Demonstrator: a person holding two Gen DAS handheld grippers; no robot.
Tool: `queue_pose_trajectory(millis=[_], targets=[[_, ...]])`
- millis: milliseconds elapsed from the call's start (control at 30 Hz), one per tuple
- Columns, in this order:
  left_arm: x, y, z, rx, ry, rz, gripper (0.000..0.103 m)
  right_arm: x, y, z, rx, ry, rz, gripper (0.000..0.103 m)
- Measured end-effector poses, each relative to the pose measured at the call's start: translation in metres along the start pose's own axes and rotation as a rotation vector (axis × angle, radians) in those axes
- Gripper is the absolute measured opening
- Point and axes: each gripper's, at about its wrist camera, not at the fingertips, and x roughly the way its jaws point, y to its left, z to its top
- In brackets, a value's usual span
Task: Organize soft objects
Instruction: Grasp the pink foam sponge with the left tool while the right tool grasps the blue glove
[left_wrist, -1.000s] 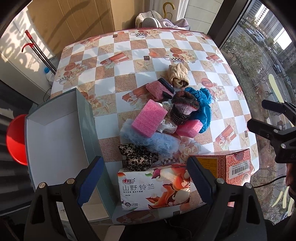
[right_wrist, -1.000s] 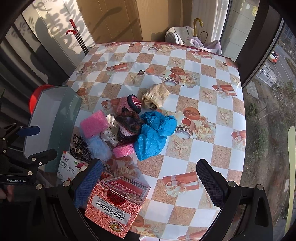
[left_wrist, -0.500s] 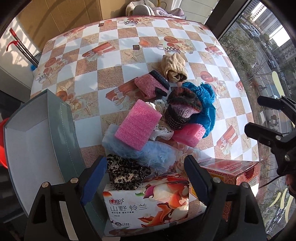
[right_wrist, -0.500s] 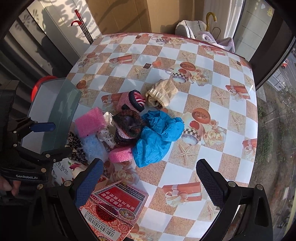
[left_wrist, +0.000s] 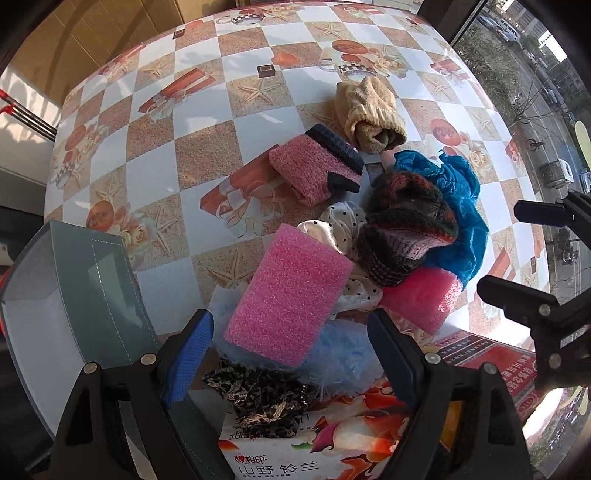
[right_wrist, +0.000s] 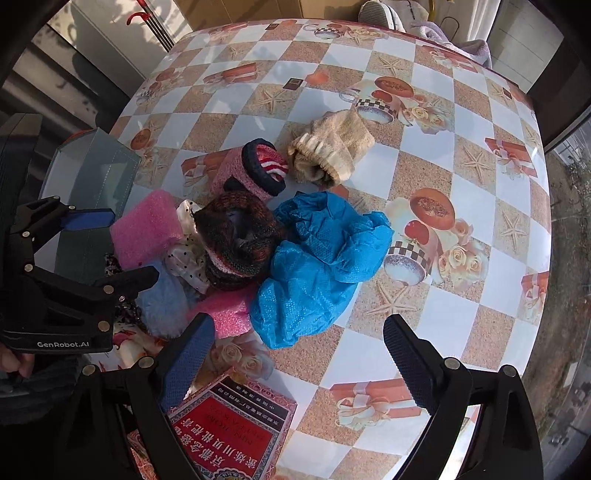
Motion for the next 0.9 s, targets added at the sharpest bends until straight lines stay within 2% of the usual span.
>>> queue_pose_trajectory(millis=[67,133,167,200,233,333,467,567,733,900], targets=[[0.009,0.003,0.003,-0.013,0.023,-0.011,0.086,0.011,-0.001,0.005,0.012,0.024,0.004,0.095],[0.015,0.005,0.004,-0.024,0.049,-0.029,0.067,0.024,-0.003,0.010,0.026,0.048,0.005,0.091],[0.018,0.006,0.004,-0.029,0.066,-0.035,0.058,0.028,-0.004,0.011,0.032,0.056,0.021,0.072],[0.019,0.008,0.003,-0.035,0.071,-0.039,0.058,0.033,-0.006,0.012,0.036,0.076,0.038,0.042],[0.018,0.009,0.001,-0.038,0.065,-0.048,0.057,0.039,-0.007,0.012,0.043,0.111,0.050,0.033],[0.011,0.012,-0.006,-0.046,0.034,-0.071,0.056,0.041,-0.011,0.007,0.060,0.127,0.092,0.021],[-0.008,0.018,-0.018,-0.068,-0.022,-0.107,0.055,0.020,-0.010,-0.005,0.049,0.074,0.111,0.013],[-0.023,0.018,-0.026,-0.067,-0.055,-0.128,0.055,-0.001,-0.012,-0.015,0.065,0.025,0.116,0.013],[-0.042,0.015,-0.034,-0.048,-0.086,-0.124,0.055,-0.034,-0.017,-0.027,0.094,-0.041,0.108,0.013],[-0.062,-0.005,-0.030,0.009,-0.121,-0.105,0.055,-0.062,-0.015,-0.035,0.131,-0.104,0.081,0.013]])
